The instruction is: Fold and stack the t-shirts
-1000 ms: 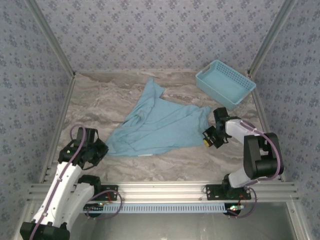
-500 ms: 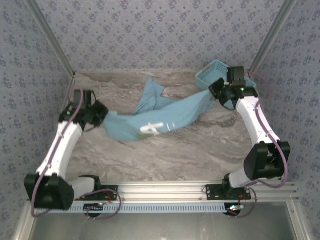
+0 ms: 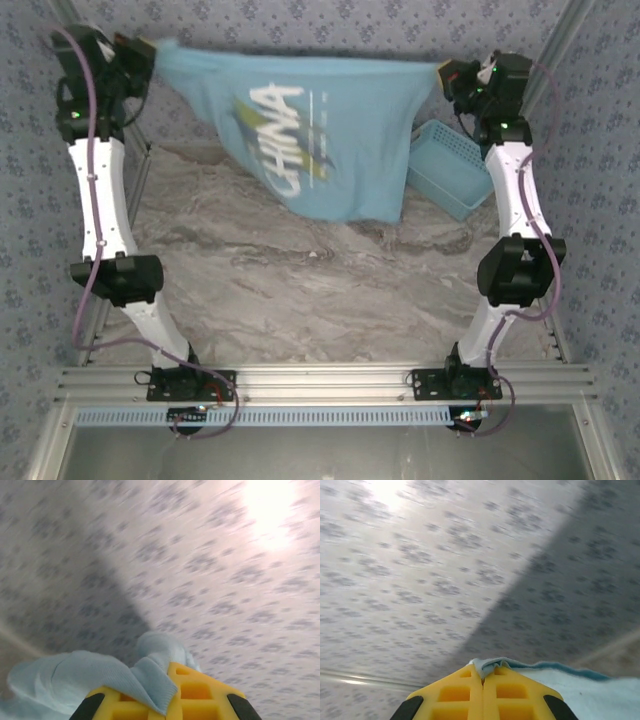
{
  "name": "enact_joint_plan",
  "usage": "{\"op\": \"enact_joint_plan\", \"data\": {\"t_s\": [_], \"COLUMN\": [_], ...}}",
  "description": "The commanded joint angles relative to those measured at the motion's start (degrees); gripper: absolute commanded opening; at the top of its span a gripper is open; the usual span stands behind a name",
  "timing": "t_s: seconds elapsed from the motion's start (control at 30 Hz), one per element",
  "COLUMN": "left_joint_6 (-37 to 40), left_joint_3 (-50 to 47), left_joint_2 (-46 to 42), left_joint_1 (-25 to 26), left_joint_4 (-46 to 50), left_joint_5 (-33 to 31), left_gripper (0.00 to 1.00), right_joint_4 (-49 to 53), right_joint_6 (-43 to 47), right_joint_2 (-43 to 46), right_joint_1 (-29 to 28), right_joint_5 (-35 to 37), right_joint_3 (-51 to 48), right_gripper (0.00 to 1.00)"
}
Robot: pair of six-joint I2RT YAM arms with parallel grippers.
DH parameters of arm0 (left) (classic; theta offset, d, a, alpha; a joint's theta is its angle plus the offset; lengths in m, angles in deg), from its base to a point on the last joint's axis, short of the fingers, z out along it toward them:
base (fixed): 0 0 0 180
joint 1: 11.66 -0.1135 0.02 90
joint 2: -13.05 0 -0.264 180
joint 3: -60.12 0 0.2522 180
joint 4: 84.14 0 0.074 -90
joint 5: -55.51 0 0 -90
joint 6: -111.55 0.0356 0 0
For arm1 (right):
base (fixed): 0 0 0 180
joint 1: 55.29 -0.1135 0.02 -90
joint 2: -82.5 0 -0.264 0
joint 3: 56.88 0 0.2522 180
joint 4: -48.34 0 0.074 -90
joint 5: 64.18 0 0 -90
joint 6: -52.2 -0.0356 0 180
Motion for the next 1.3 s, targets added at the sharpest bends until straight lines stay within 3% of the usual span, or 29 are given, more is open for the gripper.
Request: {"op": "enact_joint_plan", "data": {"t_s": [0.0,0.07,0.13,0.2,0.23,0.33,0.37,0.47,0.63,0.9,1.1,1.27], "left_joint_6": [3.30,6.44,10.64,12.79,11.48,-2.51,-6.20,-9.11,-5.48,-6.70,-0.20,7.62], "left_joint_3": [13.06,11.76,2.67,-18.67,-35.24,-76.68,-86.39,-101.90,-106.34,-106.05,-87.49,-69.83], "left_joint_2": [-1.87,-4.63,-9.93,-19.80,-27.20,-46.17,-50.84,-59.42,-61.73,-51.64,-30.57,-11.68], "left_joint_1": [-0.98,0.63,4.71,9.25,10.90,11.03,11.15,10.72,6.77,2.35,0.99,3.92], "left_joint_4": [7.73,16.00,24.75,25.58,20.98,6.40,4.19,6.50,17.20,7.67,5.05,13.74], "left_joint_5": [-0.03,-1.50,-7.51,-13.82,-15.38,-10.13,-8.02,-5.85,-6.25,-1.21,-4.23,-5.81], "left_gripper": [0.00,0.00,0.00,0.00,0.00,0.30,0.33,0.44,0.48,0.61,0.60,0.53], "right_joint_4": [-7.13,-6.87,-6.02,-2.95,-1.23,7.70,9.79,14.32,21.09,27.82,29.68,29.46], "right_joint_6": [-3.74,-3.61,-3.20,-1.53,-0.39,4.08,5.03,5.76,9.58,19.42,21.92,21.68], "right_joint_2": [3.24,6.79,10.97,15.28,17.69,23.95,25.91,28.27,25.14,22.02,21.57,21.47], "right_joint_1": [2.64,3.10,3.00,2.11,1.08,-2.53,-3.90,-6.60,-9.79,-9.68,-9.38,-8.50], "right_joint_5": [-0.25,-0.11,0.31,0.91,0.81,2.39,3.58,5.65,6.71,11.07,13.36,12.33], "right_joint_3": [1.41,-3.71,-11.25,-20.00,-25.05,-40.62,-46.31,-59.43,-65.74,-63.13,-63.08,-65.38], "right_gripper": [0.00,0.00,0.00,0.00,0.00,0.00,0.00,0.00,0.00,0.00,0.00,0.00]}}
